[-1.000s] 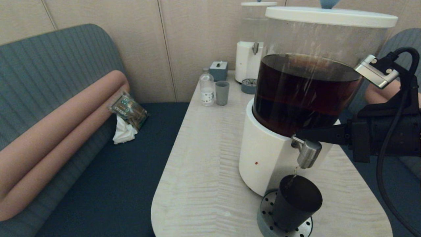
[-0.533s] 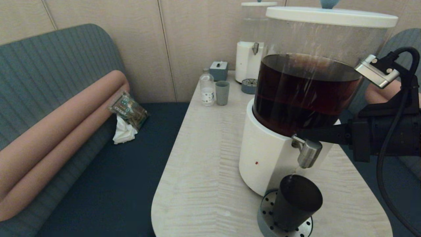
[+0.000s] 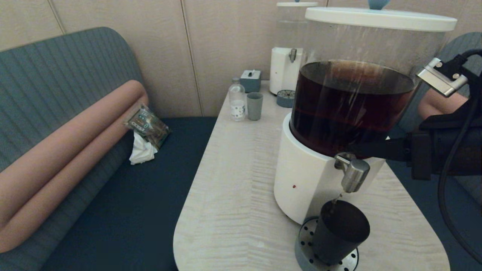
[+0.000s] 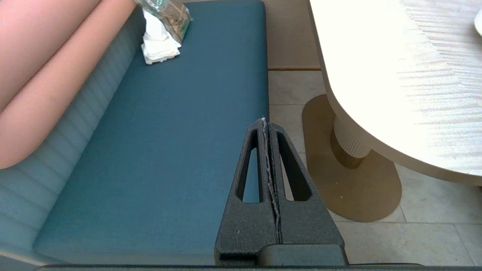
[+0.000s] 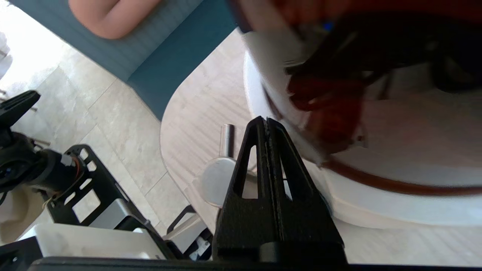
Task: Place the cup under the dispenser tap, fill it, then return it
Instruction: Turn on the faucet, then turn off the faucet
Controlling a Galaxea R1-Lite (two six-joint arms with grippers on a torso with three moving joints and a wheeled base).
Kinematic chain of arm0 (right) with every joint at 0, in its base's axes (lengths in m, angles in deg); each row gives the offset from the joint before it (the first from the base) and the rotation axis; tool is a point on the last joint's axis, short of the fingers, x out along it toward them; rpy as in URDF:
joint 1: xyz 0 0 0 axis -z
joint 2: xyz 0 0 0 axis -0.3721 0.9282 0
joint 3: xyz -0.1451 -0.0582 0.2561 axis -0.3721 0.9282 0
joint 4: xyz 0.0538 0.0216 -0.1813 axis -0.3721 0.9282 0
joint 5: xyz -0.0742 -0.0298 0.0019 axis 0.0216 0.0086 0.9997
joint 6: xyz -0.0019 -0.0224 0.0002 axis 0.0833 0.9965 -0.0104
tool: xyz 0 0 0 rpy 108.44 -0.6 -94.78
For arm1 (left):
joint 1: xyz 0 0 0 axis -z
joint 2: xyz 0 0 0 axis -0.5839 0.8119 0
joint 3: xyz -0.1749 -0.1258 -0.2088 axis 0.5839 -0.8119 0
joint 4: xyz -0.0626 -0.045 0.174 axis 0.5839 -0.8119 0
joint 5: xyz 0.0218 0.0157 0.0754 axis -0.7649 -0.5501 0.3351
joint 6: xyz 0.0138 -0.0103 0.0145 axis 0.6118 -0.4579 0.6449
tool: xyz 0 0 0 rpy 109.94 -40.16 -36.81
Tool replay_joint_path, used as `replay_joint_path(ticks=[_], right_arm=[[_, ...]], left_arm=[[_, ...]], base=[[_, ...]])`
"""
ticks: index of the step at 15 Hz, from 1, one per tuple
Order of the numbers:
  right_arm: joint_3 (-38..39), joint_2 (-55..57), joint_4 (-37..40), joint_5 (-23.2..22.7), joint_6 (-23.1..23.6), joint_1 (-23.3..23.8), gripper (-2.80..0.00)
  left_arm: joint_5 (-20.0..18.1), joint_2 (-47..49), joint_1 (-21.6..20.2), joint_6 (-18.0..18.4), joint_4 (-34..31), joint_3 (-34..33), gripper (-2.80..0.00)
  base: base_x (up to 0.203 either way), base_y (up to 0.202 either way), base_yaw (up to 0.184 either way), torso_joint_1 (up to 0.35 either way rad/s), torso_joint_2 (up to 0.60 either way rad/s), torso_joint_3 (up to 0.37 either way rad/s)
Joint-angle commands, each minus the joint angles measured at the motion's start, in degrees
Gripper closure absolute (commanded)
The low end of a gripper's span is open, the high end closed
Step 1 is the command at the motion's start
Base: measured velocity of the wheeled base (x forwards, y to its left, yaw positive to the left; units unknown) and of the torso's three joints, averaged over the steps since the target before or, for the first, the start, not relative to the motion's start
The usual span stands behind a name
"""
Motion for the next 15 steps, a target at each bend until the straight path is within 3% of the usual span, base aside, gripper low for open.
replay_joint_path(ticks=[1,5,8,11,15], right_arm=[[0.34,-1.19,-0.06,-0.17,-0.03,0.44,0.00],[1.95,-5.40,0.08,0.48,0.06,0.91,0.00],[4.45,-10.70,0.36,3.80,0.15,1.90,0.00],[8.28,-16.91,0.51,11.17,0.62,2.16,0.00],[13.51,-21.84,0.49,16.26,1.53,1.54,0.00]], left_arm=[[-0.02,0.00,0.00,0.02,-0.03,0.04,0.00],[-0.02,0.00,0.00,0.02,-0.03,-0.04,0.00],[-0.02,0.00,0.00,0.02,-0.03,-0.04,0.00],[-0.02,0.00,0.00,0.02,-0.03,-0.04,0.00],[-0.02,0.00,0.00,0.02,-0.03,-0.04,0.00]], base=[[0.000,0.000,0.000,0.000,0.00,0.000],[0.000,0.000,0.000,0.000,0.00,0.000],[0.000,0.000,0.000,0.000,0.00,0.000],[0.000,0.000,0.000,0.000,0.00,0.000],[0.000,0.000,0.000,0.000,0.00,0.000]])
